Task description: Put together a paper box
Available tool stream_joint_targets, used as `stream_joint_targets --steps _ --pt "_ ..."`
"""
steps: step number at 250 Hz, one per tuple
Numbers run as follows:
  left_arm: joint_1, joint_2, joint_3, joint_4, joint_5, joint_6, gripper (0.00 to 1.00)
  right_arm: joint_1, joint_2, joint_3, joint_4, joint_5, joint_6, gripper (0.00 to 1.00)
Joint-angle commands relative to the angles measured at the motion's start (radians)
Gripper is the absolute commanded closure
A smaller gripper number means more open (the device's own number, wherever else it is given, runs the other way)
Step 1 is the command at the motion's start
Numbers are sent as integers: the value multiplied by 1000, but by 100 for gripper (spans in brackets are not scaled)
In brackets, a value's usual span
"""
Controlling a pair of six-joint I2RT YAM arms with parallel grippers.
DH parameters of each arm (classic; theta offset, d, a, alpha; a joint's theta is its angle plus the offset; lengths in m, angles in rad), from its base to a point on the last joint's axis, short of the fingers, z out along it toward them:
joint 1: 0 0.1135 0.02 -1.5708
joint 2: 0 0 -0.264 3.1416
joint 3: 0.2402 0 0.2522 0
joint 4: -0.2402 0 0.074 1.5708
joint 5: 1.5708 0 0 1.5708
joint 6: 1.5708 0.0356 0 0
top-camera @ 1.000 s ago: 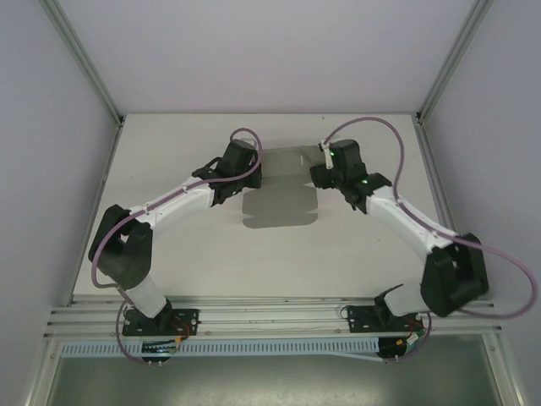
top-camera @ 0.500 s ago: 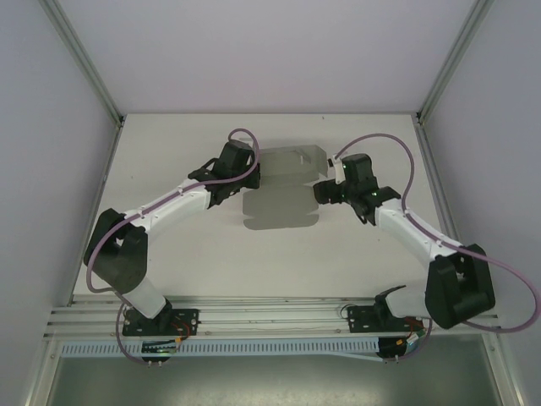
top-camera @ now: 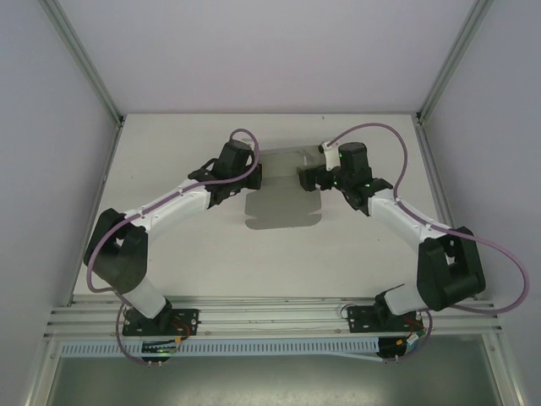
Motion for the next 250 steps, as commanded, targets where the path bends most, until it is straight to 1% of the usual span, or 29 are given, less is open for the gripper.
stream_joint_targets --steps 1,21,43,73,98,126,157,177,196,201,222,250 --pt "-3 -10 -4 30 46 4 100 21 30 19 48 -3 -8 1" --pt "-3 -15 -6 26 40 -1 100 20 20 9 59 29 1 1" --pt "-3 -17 -8 26 30 -2 100 20 -23 -8 53 45 8 1" --pt "-3 -12 -10 6 -3 -9 100 19 -133 -45 25 43 13 1" --pt "-3 -20 -27 15 -8 -13 100 -6 -249 -98 -15 34 15 1" --pt "-3 -27 -35 20 -8 -6 100 -89 -373 -162 -58 21 39 1" --pt "-3 -30 -41 29 6 9 100 -213 -448 -209 -57 24 82 1" --pt "-3 -34 -49 41 24 11 100 -293 -410 -185 -79 6 118 1" --pt "-3 -38 -54 50 39 14 100 -331 -313 -121 -123 -74 116 1" --pt "-3 -38 -55 51 41 15 100 -330 -285 -103 -133 -88 110 1" --pt "-3 -45 -58 56 48 16 100 -319 -174 -38 -157 -218 83 1" --pt "-3 -52 -60 60 51 18 100 -256 -73 15 -172 -295 15 1"
